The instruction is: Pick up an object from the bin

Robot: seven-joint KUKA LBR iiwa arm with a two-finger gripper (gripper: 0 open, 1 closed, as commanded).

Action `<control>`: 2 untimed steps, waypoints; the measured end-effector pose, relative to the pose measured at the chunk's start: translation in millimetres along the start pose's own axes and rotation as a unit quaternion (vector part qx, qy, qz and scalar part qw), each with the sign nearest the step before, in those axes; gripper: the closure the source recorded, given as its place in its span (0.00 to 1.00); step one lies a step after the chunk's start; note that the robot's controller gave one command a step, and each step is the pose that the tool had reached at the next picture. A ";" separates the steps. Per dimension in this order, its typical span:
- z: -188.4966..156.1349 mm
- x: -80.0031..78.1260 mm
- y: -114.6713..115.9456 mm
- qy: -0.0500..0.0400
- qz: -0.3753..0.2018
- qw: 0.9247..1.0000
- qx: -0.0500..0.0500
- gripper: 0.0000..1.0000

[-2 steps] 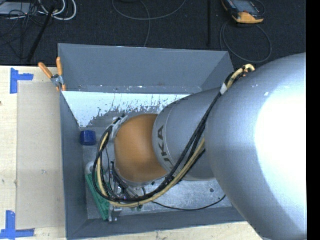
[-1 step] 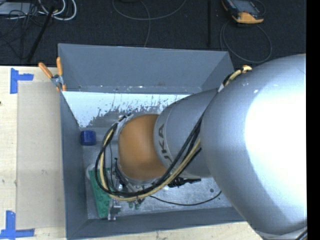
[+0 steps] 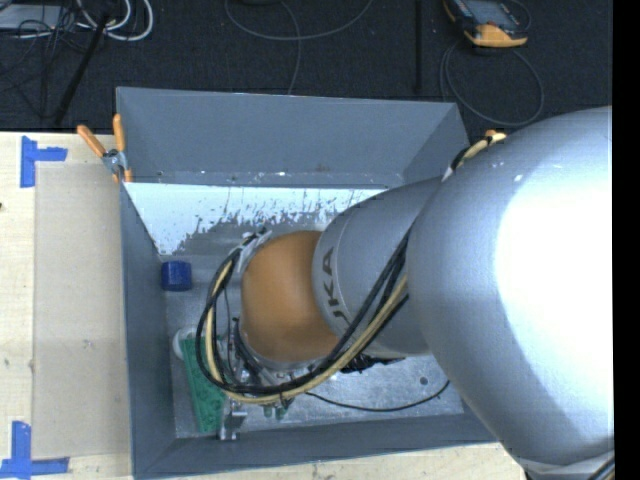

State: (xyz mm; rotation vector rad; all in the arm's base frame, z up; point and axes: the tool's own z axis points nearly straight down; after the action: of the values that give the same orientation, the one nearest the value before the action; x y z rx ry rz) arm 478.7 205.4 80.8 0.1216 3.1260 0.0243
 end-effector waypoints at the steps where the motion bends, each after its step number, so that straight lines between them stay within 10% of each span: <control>1: 3.9 -0.8 -5.8 0.000 0.004 1.000 0.004 1.00; 2: -0.9 -2.4 -4.5 0.004 0.003 1.000 0.006 1.00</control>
Offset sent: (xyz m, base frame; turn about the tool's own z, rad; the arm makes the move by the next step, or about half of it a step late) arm 0.0000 0.0000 0.0000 0.0000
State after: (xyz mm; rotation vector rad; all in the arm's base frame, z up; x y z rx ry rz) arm 480.8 200.8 81.7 0.1329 3.1337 0.0052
